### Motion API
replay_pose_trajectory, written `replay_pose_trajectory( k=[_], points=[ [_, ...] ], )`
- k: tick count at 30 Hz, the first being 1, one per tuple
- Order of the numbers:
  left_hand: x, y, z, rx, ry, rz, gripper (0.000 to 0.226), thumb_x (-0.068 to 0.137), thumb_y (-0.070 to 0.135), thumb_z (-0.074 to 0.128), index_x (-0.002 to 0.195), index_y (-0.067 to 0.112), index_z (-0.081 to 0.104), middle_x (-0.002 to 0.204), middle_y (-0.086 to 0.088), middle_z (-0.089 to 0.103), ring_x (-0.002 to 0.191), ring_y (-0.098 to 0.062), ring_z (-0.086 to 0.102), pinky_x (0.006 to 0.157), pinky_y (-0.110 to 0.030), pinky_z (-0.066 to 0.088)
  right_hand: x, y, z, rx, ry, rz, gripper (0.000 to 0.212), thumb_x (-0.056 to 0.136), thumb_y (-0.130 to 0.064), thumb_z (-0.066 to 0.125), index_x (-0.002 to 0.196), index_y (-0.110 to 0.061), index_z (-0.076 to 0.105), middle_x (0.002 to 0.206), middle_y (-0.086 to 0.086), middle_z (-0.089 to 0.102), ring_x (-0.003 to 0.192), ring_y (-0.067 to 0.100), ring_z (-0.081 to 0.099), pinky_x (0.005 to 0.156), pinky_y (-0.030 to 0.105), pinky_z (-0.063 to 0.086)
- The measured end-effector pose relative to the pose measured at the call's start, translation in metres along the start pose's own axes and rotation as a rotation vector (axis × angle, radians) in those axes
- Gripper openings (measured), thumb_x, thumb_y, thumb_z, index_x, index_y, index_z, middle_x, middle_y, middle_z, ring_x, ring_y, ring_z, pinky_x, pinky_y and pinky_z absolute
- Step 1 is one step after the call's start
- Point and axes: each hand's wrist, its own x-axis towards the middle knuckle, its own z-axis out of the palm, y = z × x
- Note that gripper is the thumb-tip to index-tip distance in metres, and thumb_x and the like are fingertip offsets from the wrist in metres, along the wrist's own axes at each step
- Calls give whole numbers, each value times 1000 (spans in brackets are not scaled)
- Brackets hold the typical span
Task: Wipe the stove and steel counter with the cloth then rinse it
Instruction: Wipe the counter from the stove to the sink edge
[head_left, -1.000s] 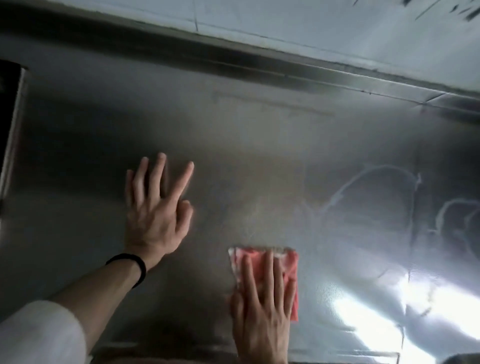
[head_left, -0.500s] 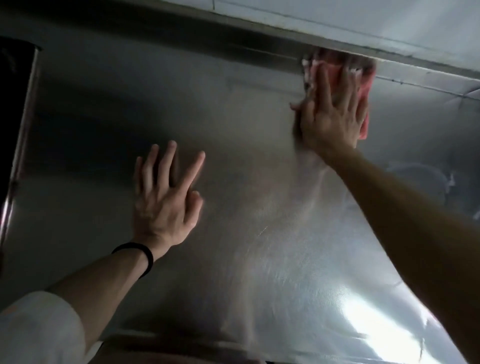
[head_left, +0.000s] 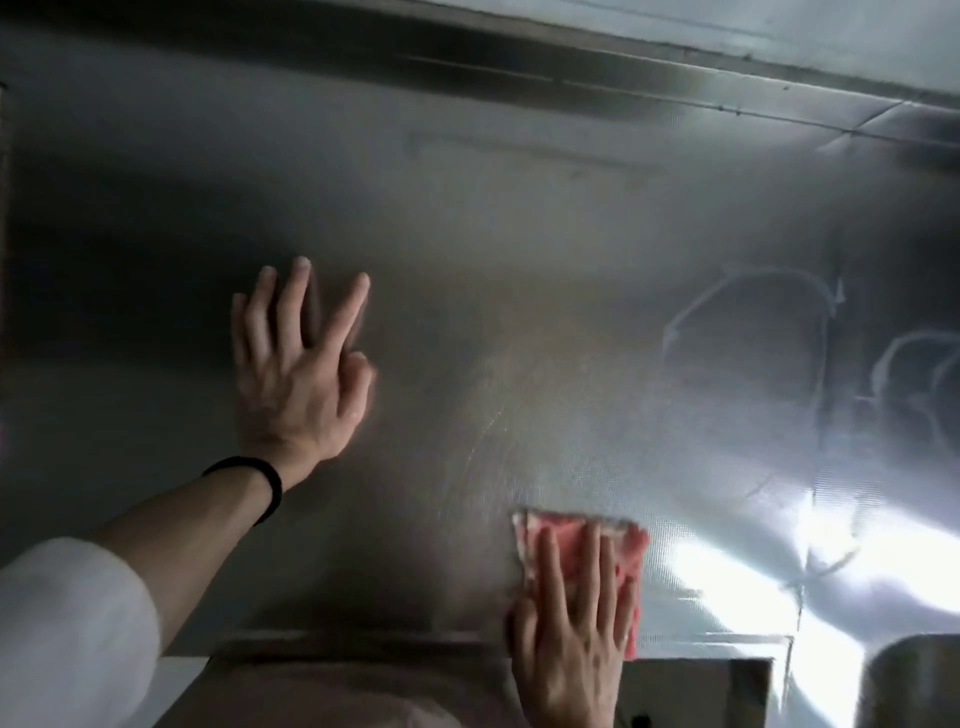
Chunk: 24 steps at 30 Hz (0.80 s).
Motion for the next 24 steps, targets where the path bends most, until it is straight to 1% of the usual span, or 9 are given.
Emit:
replay_pose_trajectory(
  k=[2, 5, 7, 9, 11, 13, 17, 20, 24],
  points=[
    [0, 0, 1, 7, 10, 1, 72, 93, 36, 48, 163, 39, 29, 172, -15, 20, 156, -45, 18, 130, -59, 6, -18, 4, 3, -19, -30, 20, 67, 91, -40, 49, 156, -29, 42, 176, 6, 7, 153, 37, 32, 121, 63, 26],
    [-1, -1, 3, 11, 19, 14, 72, 94, 37, 47, 164, 39, 28, 171, -16, 20, 156, -45, 19, 129, -60, 7, 19, 6, -5, 16, -9, -39, 69, 97, -44, 45, 163, -35, 29, 174, 12, 12, 156, 39, 28, 122, 65, 25],
    [-1, -1, 3, 15, 27, 9, 72, 94, 37, 46, 164, 39, 28, 171, -16, 20, 156, -45, 18, 129, -60, 7, 72, 7, -19, 32, 33, -60, 65, 104, -50, 36, 166, -39, 19, 175, 13, 13, 160, 37, 20, 125, 62, 22],
    [0, 0, 2, 10, 18, 5, 70, 96, 37, 45, 164, 39, 27, 171, -16, 20, 156, -45, 17, 129, -60, 7, 140, 7, -35, 21, 101, -51, 63, 107, -54, 28, 166, -39, 17, 175, 13, 16, 161, 35, 17, 128, 58, 18],
    [1, 0, 2, 11, 6, 4, 69, 97, 38, 42, 164, 39, 26, 171, -17, 19, 157, -45, 17, 129, -61, 7, 212, 3, -51, 17, 154, -54, 65, 105, -55, 34, 166, -38, 19, 174, 14, 17, 161, 34, 15, 130, 56, 13],
    [0, -1, 2, 7, 3, 6, 69, 97, 40, 42, 164, 39, 26, 171, -17, 19, 157, -45, 16, 129, -61, 7, 280, 1, -66, 38, 177, -62, 66, 104, -57, 32, 166, -38, 19, 175, 13, 15, 162, 33, 13, 130, 56, 8],
    [0, -2, 5, 8, 21, 4, 71, 94, 40, 47, 163, 40, 28, 172, -15, 20, 157, -43, 18, 129, -58, 6, 377, -5, -92, 81, 159, -65, 66, 102, -58, 15, 166, -40, 13, 177, 10, 6, 163, 31, 5, 131, 56, 1],
    [0, -3, 6, 12, 32, 8, 72, 94, 39, 49, 163, 41, 27, 172, -15, 21, 157, -43, 18, 129, -59, 8, 397, -10, -94, 85, 177, -19, 65, 104, -57, 16, 167, -41, 11, 177, 8, 4, 163, 28, 3, 131, 54, 0],
    [0, -2, 6, 22, 31, 0, 72, 94, 40, 48, 163, 40, 27, 171, -16, 22, 156, -45, 20, 128, -59, 9, 376, -9, -93, 87, 174, -52, 63, 106, -56, 19, 167, -40, 12, 177, 7, 4, 163, 27, 3, 131, 54, 2]
  ],
)
